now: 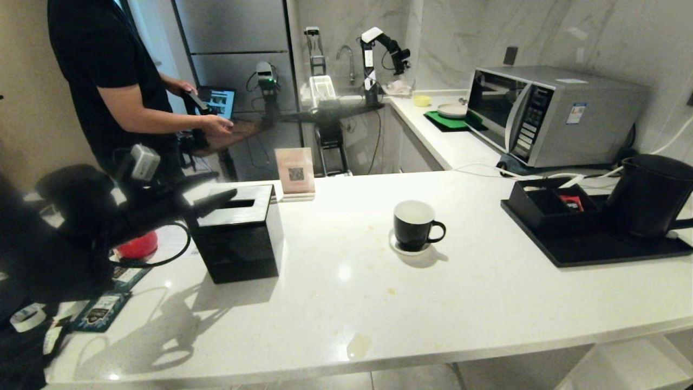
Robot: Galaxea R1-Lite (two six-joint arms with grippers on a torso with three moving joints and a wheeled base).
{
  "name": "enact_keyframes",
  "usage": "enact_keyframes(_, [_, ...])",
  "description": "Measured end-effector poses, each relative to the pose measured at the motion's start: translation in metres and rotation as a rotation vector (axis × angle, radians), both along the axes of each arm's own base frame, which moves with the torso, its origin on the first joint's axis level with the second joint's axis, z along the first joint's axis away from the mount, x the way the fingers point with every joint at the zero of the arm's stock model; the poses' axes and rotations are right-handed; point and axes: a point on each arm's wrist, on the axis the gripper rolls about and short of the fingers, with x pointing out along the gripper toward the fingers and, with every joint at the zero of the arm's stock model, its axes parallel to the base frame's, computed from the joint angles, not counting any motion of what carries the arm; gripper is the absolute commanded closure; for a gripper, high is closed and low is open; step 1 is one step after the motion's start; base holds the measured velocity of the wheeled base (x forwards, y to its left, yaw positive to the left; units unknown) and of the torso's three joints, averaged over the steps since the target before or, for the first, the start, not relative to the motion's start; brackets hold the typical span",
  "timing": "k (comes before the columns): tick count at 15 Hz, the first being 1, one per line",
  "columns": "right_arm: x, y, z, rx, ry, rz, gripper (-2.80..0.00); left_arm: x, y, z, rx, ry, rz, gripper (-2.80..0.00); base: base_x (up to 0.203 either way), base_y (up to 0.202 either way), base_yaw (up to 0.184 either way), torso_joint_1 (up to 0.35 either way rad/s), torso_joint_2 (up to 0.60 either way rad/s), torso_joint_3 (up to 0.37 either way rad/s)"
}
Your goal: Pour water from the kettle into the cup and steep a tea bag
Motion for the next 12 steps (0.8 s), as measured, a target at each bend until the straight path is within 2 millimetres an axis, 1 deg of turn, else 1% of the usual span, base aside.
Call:
enact_keyframes(5, [0.000, 0.000, 0.000, 0.000, 0.000, 0.000, 0.00, -0.001, -0.001, 0.009, 0.005, -0.046, -0.007, -2.80, 0.000, 0.000, 0.000, 0.000, 0.00, 0.000])
enact_keyframes(12, [0.000, 0.000, 0.000, 0.000, 0.000, 0.000, 0.00, -0.011, -0.007, 0.035, -0.014, -0.097, -0.018, -2.80, 0.000, 0.000, 0.000, 0.000, 0.00, 0.000])
